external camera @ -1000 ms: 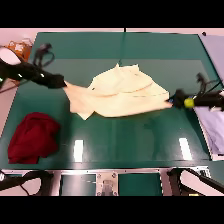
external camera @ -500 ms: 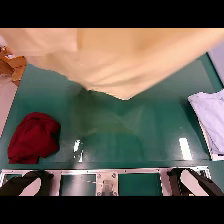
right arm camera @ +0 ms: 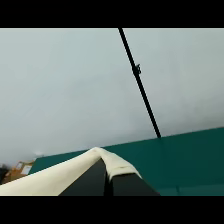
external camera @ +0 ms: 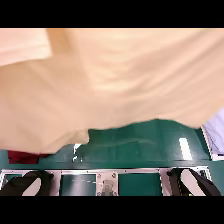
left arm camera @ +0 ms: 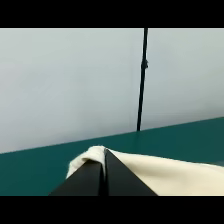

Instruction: Fold the shirts.

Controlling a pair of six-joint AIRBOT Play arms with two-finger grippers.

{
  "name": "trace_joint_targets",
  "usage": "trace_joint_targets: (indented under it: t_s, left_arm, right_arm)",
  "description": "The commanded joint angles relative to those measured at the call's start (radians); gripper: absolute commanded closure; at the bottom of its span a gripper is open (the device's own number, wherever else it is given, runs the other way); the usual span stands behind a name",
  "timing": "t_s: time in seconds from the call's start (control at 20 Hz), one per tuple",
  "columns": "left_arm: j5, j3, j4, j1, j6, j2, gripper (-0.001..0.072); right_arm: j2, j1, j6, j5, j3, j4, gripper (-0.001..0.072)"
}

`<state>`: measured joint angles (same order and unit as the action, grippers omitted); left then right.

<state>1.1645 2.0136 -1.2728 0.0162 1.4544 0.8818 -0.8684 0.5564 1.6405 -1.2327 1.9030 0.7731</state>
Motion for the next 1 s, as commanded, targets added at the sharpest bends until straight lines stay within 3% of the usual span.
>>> trace_joint_targets:
  t_s: [0.0,0.2,0.4,0.65,0.95]
  left_arm:
    - [-0.010,-0.127,0.134,0.000,-0.037,0.108,0.0685]
    - [0.011,-0.232,0.296,-0.001,-0.098,0.397,0.0685]
    - [-0.011,-0.271,0.313,-0.035,-0.104,0.708,0.0685]
    - [-0.226,-0.270,0.312,-0.108,-0.089,0.918,0.0685]
    - [-0.472,-0.264,0.319,-0.110,-0.040,0.924,0.0685]
  right_arm:
    - [-0.013,-0.043,-0.063,0.024,-0.214,-0.003,0.0698]
    - [-0.093,-0.140,-0.179,0.201,-0.583,-0.003,0.0697]
    - [-0.335,-0.204,-0.265,0.424,-0.782,-0.007,0.0697]
    - [-0.742,-0.225,-0.349,0.476,-0.669,-0.169,0.0697]
    - [-0.975,-0.230,-0.366,0.473,-0.375,-0.242,0.0697]
